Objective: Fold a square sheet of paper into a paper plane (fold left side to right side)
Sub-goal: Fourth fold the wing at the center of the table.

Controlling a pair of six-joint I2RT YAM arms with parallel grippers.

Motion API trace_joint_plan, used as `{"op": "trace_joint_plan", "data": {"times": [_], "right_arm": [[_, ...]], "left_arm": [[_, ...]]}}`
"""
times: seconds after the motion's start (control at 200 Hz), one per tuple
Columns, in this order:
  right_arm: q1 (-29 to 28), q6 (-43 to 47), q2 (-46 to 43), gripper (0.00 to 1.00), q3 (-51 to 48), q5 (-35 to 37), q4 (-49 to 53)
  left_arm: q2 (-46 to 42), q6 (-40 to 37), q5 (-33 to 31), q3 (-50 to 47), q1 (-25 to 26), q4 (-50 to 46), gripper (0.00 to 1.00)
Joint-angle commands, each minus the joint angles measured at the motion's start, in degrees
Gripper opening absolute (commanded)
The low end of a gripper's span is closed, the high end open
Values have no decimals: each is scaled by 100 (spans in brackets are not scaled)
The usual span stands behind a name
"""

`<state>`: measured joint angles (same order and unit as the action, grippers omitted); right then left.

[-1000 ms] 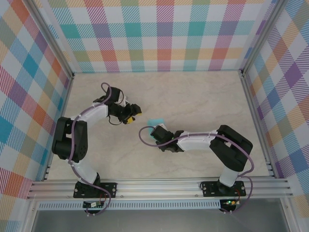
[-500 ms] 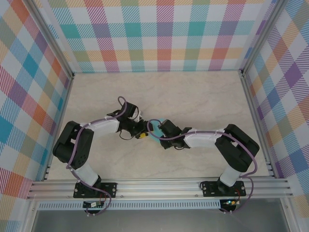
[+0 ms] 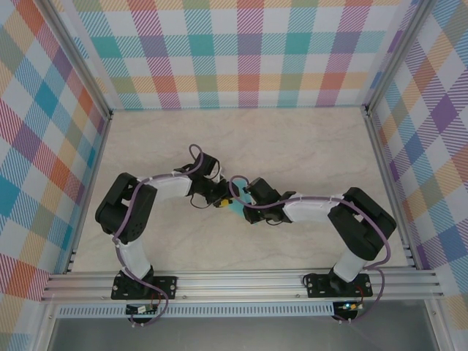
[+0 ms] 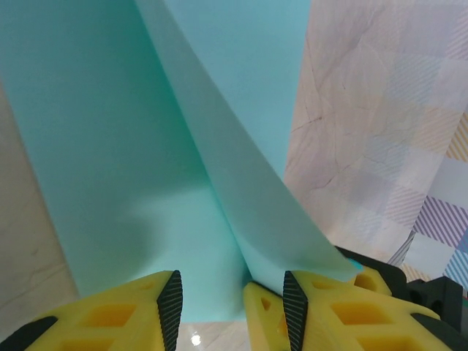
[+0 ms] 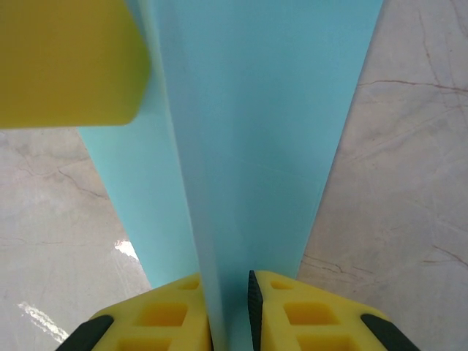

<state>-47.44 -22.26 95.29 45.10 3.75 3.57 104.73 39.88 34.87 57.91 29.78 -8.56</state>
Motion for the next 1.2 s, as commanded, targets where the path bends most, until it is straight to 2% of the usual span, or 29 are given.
{"op": "trace_joint_plan", "data": {"times": [0.0,0.45,0.81,1.195], "right_arm": [[48,-102,129,20,-177,-329,118],[99,-94,169,22,-197,-454,105],[125,-90,41,26,-165,-533,146],[282,-171,-509,41,-291,-906,142]], "left_arm": [[156,65,32,211,119,91,43],[614,54,-121,195,221,116,43],[615,-102,-243,221,221,-107,42],[645,-261,-342,247,221,-321,43]]}}
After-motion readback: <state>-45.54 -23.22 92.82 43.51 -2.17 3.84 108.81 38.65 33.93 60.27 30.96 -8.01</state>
